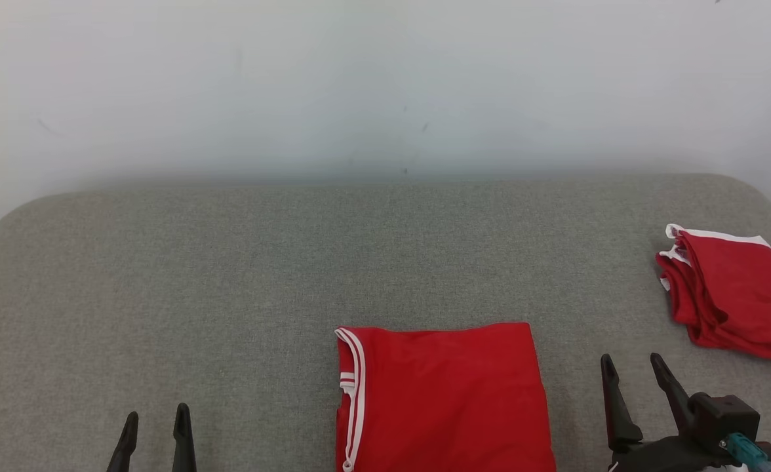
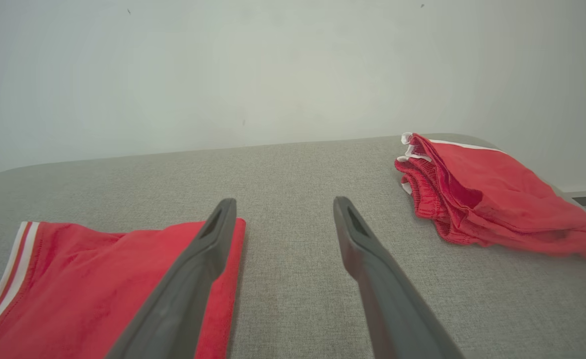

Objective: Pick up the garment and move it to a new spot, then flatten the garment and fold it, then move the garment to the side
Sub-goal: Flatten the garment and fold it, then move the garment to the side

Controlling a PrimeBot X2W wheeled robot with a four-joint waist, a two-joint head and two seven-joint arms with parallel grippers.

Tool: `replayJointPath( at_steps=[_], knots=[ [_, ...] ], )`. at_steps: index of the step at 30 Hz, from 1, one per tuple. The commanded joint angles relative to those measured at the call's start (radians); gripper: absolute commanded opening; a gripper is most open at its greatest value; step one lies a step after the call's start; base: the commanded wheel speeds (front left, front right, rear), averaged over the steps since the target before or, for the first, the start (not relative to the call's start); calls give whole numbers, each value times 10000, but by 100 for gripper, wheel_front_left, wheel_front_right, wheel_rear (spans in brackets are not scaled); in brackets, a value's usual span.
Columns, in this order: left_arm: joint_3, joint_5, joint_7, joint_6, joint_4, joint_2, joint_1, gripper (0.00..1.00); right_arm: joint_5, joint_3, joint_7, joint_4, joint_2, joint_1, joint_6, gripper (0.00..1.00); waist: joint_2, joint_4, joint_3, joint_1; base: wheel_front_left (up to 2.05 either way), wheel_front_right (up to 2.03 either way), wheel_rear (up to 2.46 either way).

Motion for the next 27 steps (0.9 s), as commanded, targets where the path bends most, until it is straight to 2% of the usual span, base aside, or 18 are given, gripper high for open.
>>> replayJointPath(
  at_steps=[1,9,13,17,22,27],
  knots=[
    [-27,97,-27,-15,-58,-6,3,100,-30,-17,47,34,-11,-43,-23,100,0,4,14,0,0,0,0],
    [-1,175,-27,-15,-109,-28,75,100,30,83,267,-110,-12,-54,-23,100,0,53,66,0,0,0,0],
    [50,225,-27,-15,-142,-56,113,100,100,73,743,-118,-12,-37,-23,100,0,109,90,0,0,0,0],
    [-17,199,-27,-15,-190,-69,140,100,572,0,2934,-85,-23,-171,-23,100,0,176,106,0,0,0,0],
    [-116,191,-27,-15,-247,-88,147,100,448,114,5987,-554,-5,-607,-23,100,0,290,158,0,0,0,0],
    [-435,196,-27,-15,-220,-105,-36,100,104,135,8099,-543,-1,-1062,-23,100,0,678,276,0,0,0,0]
  ],
)
